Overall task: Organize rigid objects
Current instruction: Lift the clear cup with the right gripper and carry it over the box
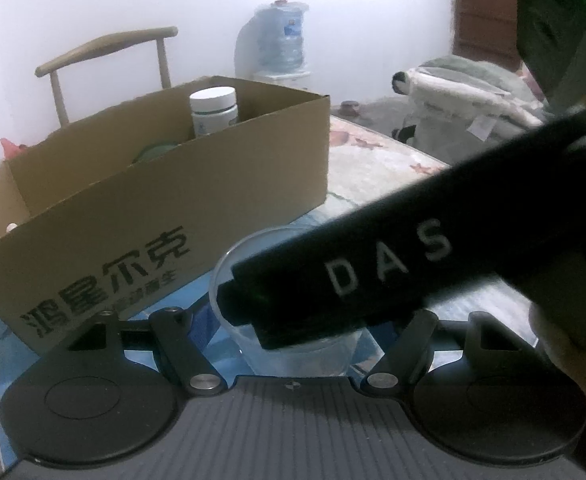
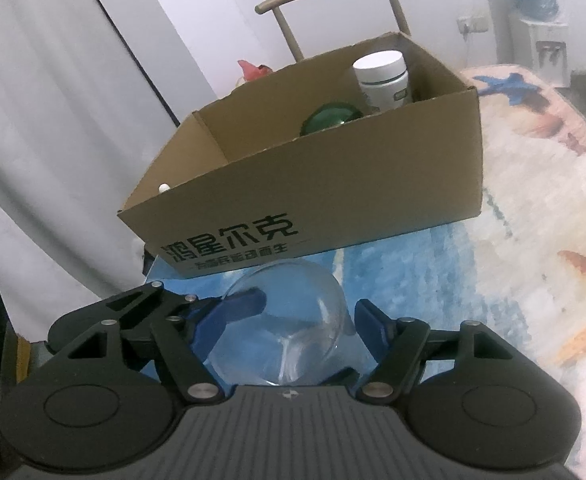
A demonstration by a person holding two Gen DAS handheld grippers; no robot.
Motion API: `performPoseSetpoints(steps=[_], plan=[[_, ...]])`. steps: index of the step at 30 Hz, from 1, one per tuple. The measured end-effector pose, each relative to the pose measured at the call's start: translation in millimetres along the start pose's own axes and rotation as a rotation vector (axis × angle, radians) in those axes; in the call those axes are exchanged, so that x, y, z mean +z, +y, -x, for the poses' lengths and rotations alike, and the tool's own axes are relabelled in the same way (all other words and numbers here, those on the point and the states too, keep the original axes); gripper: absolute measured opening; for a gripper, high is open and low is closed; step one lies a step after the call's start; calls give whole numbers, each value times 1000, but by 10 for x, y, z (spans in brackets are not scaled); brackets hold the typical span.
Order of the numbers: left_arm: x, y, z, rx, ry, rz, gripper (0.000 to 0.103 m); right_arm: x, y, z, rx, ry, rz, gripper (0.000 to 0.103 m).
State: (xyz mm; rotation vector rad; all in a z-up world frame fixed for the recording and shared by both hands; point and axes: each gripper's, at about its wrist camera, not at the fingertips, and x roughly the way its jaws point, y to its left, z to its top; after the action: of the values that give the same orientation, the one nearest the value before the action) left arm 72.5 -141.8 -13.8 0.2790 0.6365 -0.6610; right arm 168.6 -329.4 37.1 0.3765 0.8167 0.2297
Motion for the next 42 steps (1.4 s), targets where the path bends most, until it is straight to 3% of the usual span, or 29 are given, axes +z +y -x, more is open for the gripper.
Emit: performPoseSetpoints(steps=[8, 15, 31, 37, 42], plan=[[3, -111, 5, -34, -12, -22, 74, 10, -76, 73, -6, -15, -13, 69], [7, -158, 8, -13, -28, -60, 79, 29, -58, 85, -25, -2, 12, 70], [-11, -289, -127, 1, -22, -127, 78, 46, -4, 45, -66, 88, 120, 83], [-33, -271, -109, 8, -24, -132, 80, 99, -65, 104, -24, 84, 86, 92], [-64, -252, -82, 4, -29, -122, 81, 114, 35, 114, -17, 92, 122, 92]])
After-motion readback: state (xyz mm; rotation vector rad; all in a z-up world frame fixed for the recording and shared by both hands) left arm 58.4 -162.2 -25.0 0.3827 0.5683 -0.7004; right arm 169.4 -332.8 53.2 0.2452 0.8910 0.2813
